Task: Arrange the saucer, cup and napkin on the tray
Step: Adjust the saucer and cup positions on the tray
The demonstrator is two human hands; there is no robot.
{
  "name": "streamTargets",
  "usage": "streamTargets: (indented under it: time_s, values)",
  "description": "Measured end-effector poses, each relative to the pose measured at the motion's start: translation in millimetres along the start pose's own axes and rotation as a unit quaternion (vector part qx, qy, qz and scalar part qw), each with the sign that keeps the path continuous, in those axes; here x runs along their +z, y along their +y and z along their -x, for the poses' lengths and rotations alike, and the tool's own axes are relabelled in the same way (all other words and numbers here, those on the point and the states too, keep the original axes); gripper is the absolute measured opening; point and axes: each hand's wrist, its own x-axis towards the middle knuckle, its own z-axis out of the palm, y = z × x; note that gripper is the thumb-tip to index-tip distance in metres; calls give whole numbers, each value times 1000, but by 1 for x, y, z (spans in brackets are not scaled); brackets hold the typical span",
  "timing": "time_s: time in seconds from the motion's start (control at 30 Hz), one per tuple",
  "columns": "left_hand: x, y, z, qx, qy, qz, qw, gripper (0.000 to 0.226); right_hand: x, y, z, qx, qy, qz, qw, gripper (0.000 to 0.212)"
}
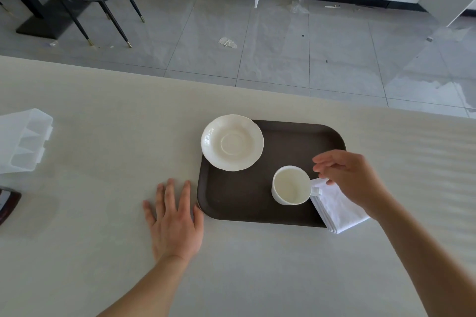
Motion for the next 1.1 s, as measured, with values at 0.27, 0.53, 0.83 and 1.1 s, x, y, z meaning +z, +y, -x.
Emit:
streamTargets:
  time_s: [0.27, 0.53, 0.83, 1.1]
  values:
    - [0, 0, 0, -2, 3, 4, 1000, 57, 6, 6, 33, -58, -32, 163, 984, 20]
    - [0, 1, 0, -1, 7, 12, 1000, 57, 21, 14, 27, -107, -20, 271, 956, 12]
    - [2, 0, 0, 0, 13, 8, 1000, 57, 34, 14, 23, -74, 59, 206, 974, 9]
    - [0, 1, 0, -1, 11, 11, 1000, 58, 59, -10, -3, -3, 147, 111, 983, 22]
